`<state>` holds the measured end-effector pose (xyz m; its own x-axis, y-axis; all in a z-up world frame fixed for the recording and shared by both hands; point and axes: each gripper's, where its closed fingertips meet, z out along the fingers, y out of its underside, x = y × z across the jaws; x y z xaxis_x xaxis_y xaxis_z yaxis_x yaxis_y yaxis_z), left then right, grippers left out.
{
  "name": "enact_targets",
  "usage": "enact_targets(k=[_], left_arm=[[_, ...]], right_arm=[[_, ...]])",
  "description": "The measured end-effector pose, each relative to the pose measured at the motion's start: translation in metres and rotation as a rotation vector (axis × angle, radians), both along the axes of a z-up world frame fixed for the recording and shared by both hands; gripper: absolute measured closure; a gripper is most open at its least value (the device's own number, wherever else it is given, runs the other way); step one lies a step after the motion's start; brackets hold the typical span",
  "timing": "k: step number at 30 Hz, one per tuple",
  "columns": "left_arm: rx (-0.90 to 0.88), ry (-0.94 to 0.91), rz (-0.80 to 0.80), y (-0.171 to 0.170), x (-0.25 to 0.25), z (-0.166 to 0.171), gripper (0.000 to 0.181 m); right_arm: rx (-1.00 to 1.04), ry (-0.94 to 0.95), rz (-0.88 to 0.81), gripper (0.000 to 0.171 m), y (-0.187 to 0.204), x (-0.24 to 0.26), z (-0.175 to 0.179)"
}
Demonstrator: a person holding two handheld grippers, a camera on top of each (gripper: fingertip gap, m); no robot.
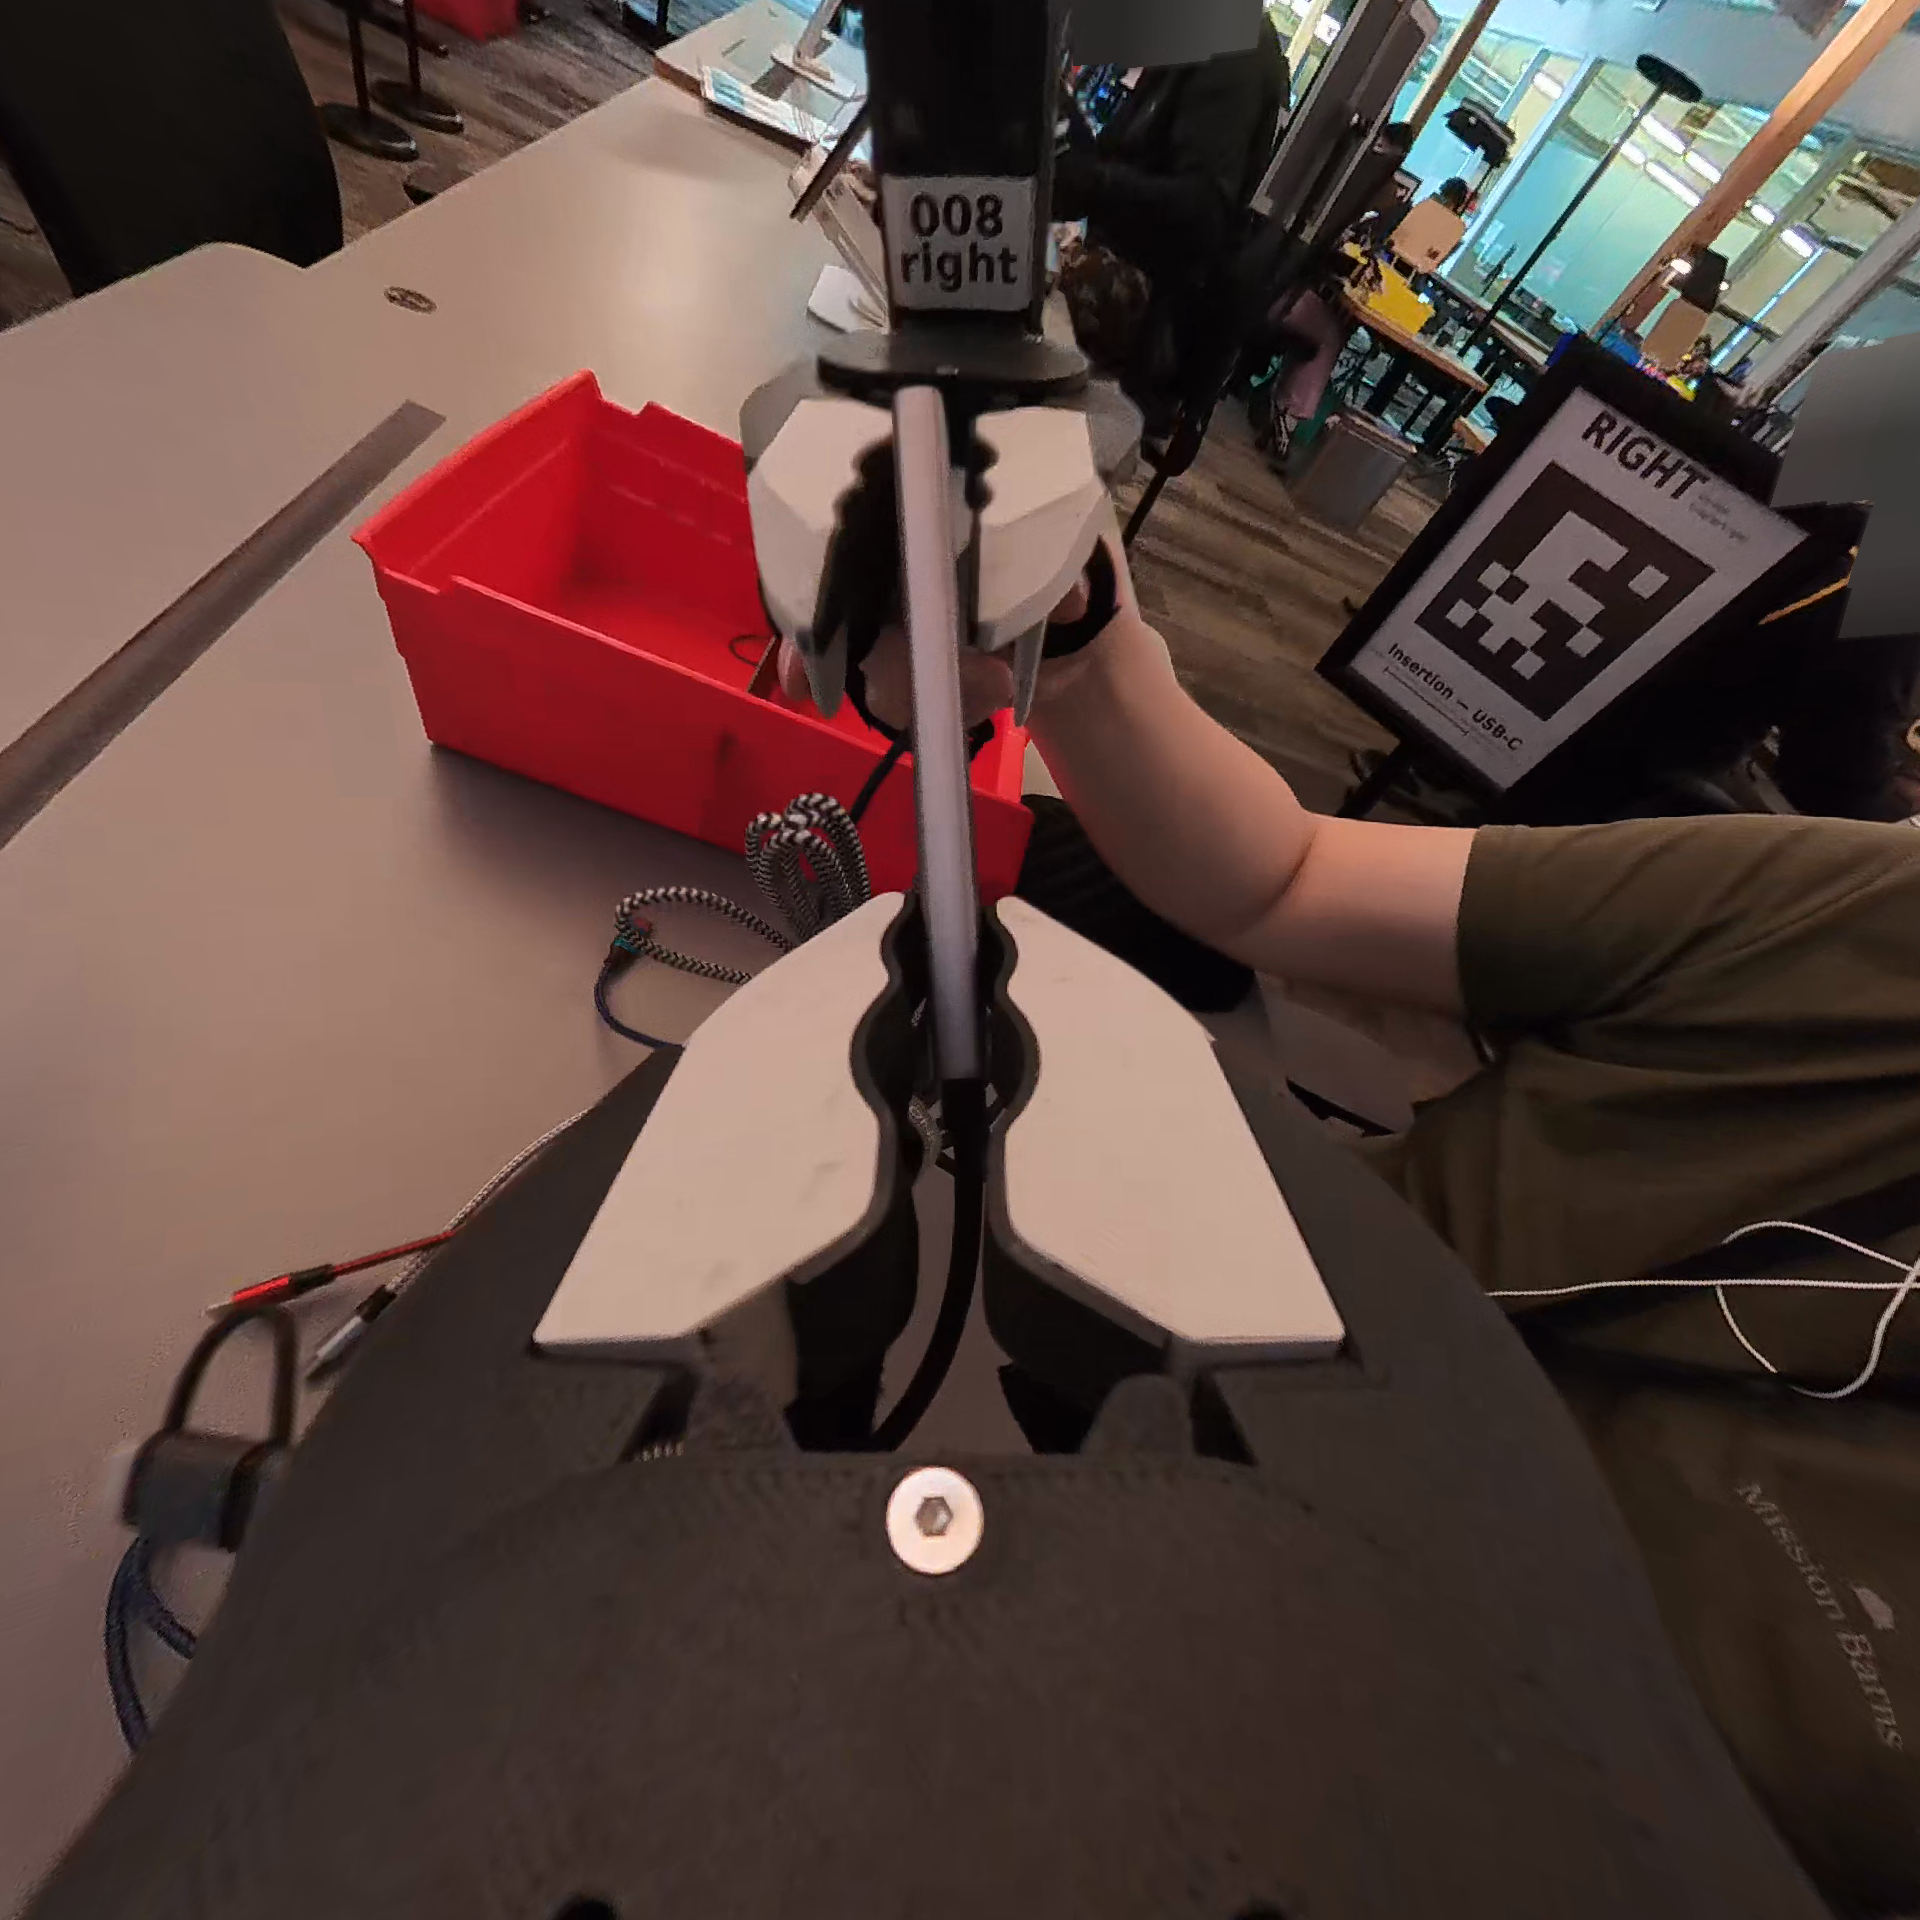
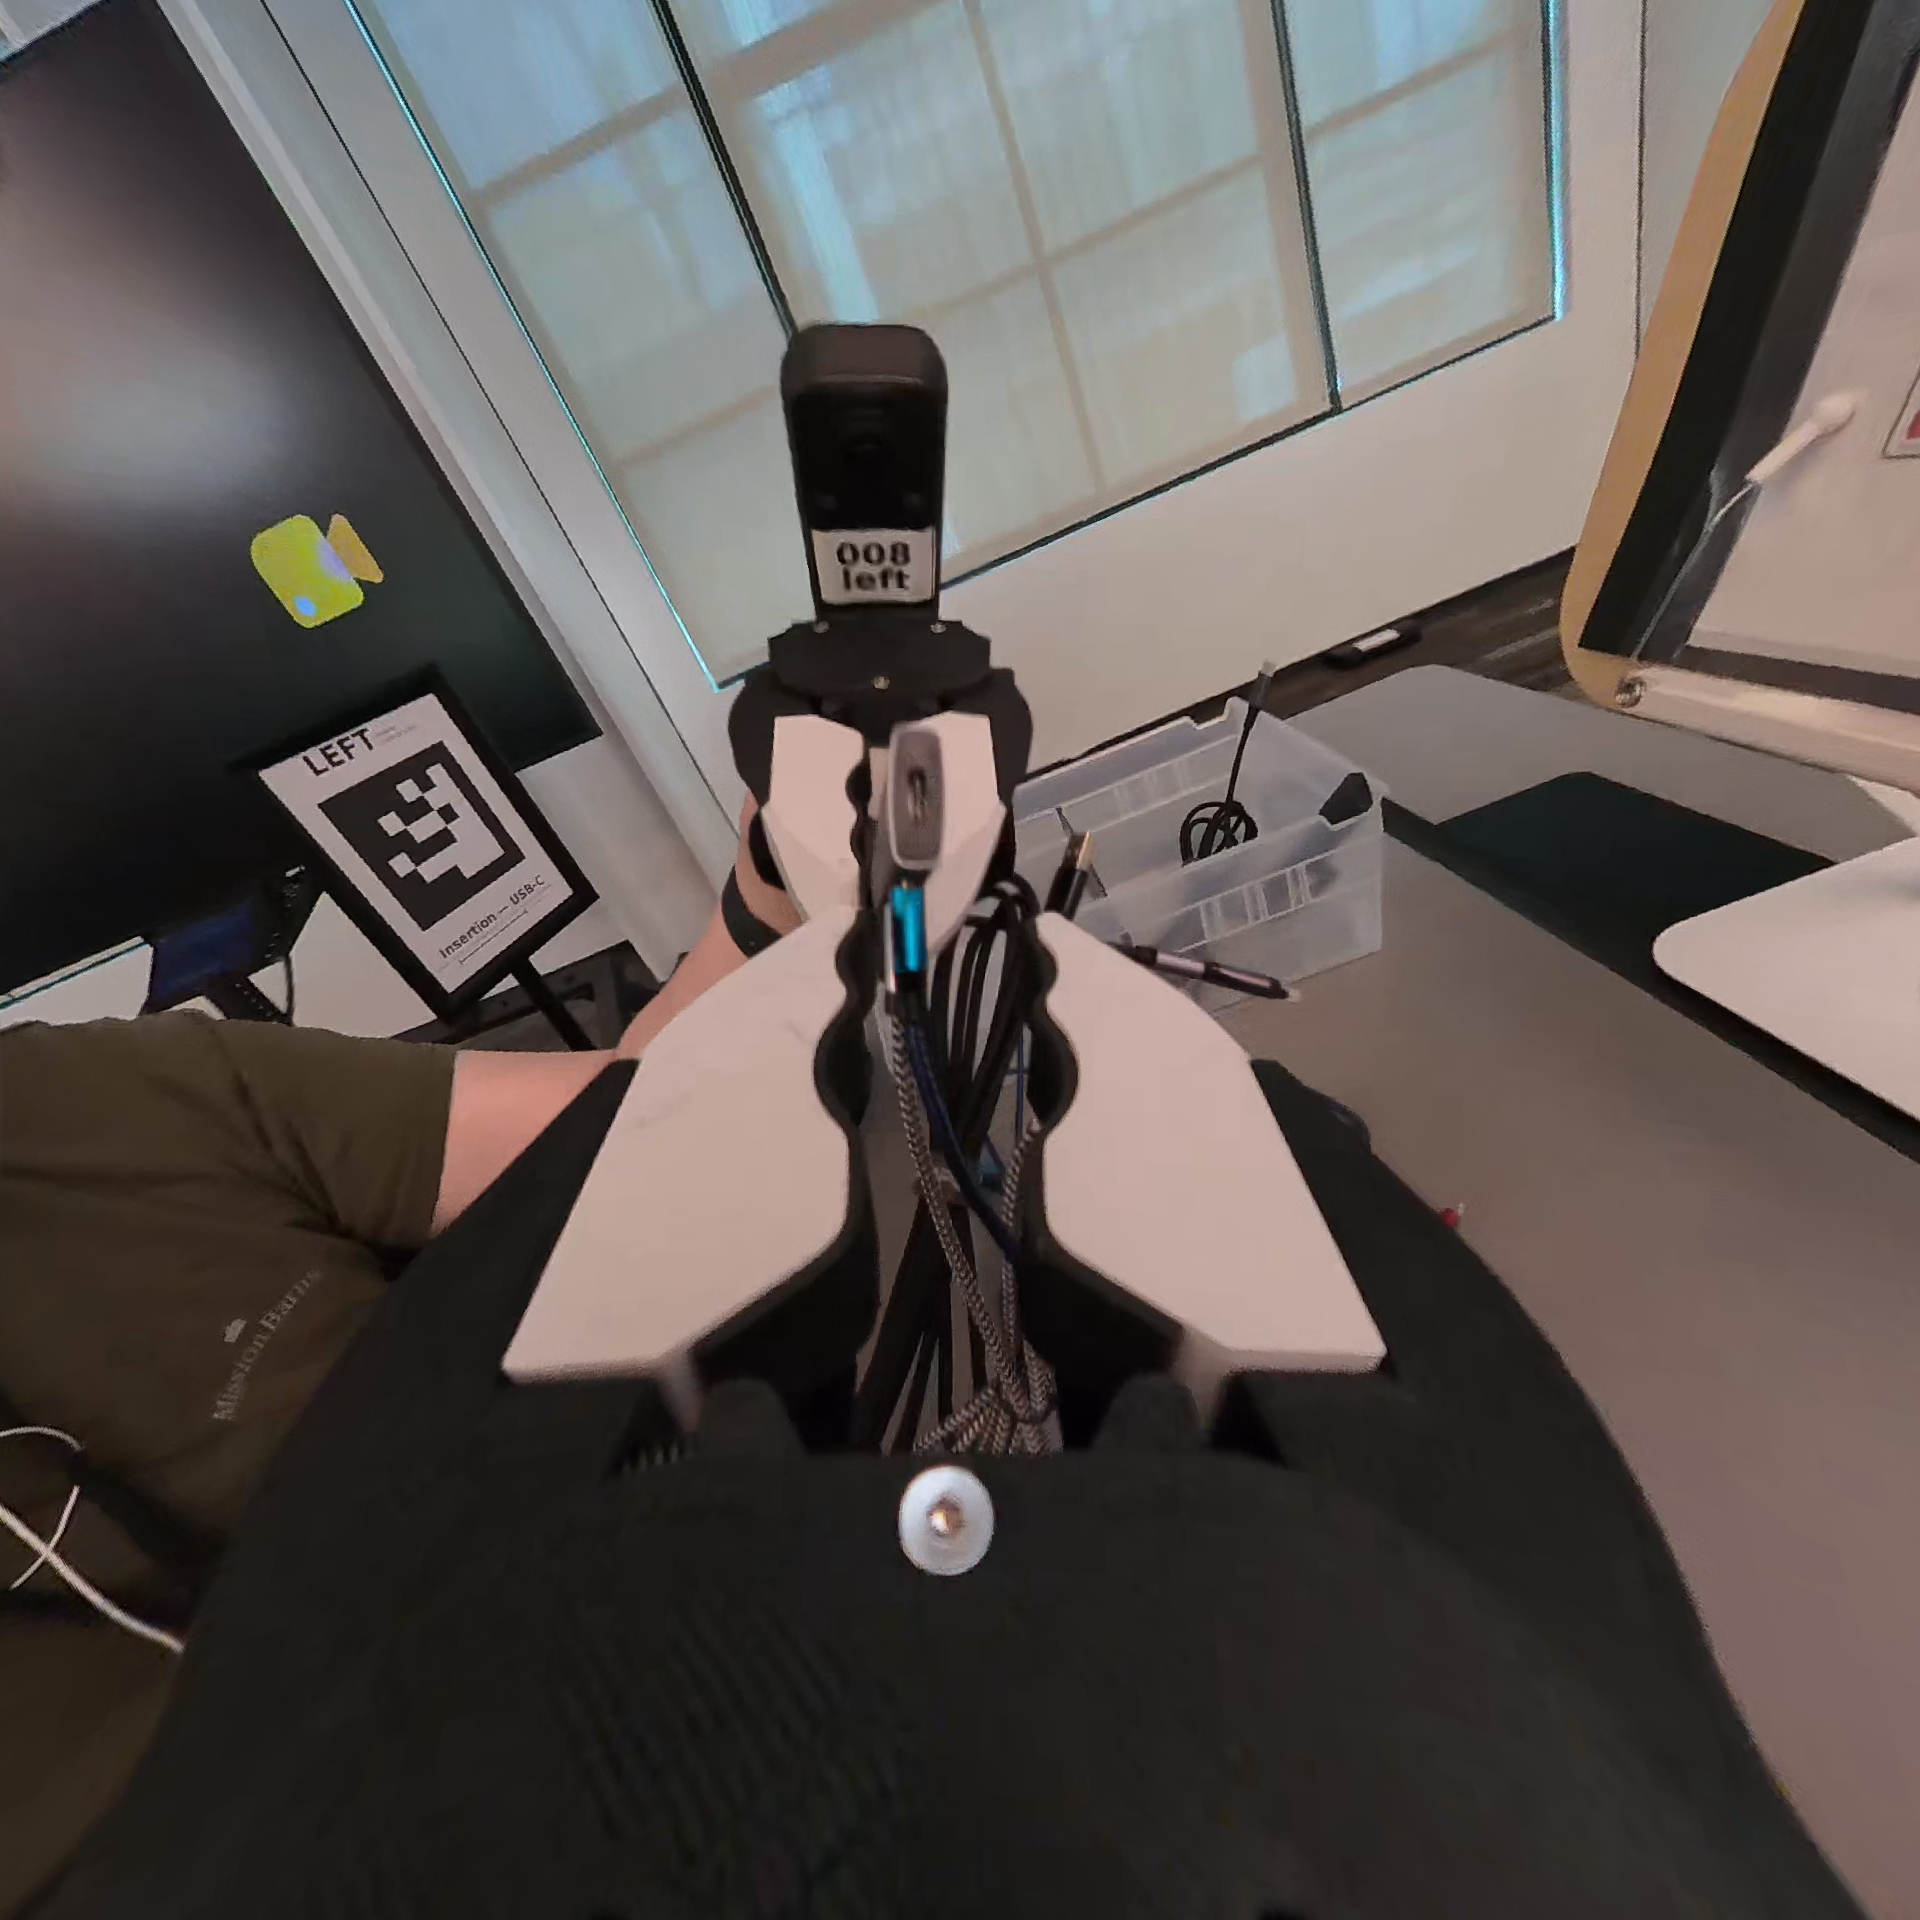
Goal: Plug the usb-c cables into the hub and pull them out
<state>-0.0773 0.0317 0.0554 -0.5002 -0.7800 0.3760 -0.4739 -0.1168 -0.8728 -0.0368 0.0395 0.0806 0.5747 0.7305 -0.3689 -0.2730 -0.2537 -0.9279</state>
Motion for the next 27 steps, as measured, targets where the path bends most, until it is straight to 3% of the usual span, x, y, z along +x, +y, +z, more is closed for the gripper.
enact_targets(k=[3,5,9,13,19,24,27], left_arm=[[0.007,-0.009,0.004,0.0,-0.003,0.004,0.173],[0.022,-0.002,0.017,0.003,-0.004,0.002,0.173],[0.029,0.03,-0.019,-0.001,-0.01,-0.004,0.173],[-0.021,-0.042,-0.022,-0.005,-0.009,0.012,0.157],[-0.013,-0.017,-0.026,-0.003,-0.01,0.006,0.172],[-0.029,0.002,-0.044,-0.002,-0.01,0.005,0.173],[-0.043,-0.005,0.003,0.004,-0.008,0.011,0.173]], right_arm=[[-0.036,-0.025,0.052,0.147,0.0,-0.008,-0.011],[-0.029,-0.012,0.104,0.166,-0.005,-0.014,-0.009],[-0.002,-0.08,0.096,0.166,-0.007,-0.019,-0.008],[-0.008,-0.183,0.106,0.167,-0.009,-0.033,-0.016],[-0.028,-0.273,0.128,0.167,-0.007,-0.052,-0.029],[-0.003,-0.279,0.12,0.166,-0.005,-0.052,-0.029],[0.172,-0.357,0.019,0.165,0.002,-0.048,-0.022]])
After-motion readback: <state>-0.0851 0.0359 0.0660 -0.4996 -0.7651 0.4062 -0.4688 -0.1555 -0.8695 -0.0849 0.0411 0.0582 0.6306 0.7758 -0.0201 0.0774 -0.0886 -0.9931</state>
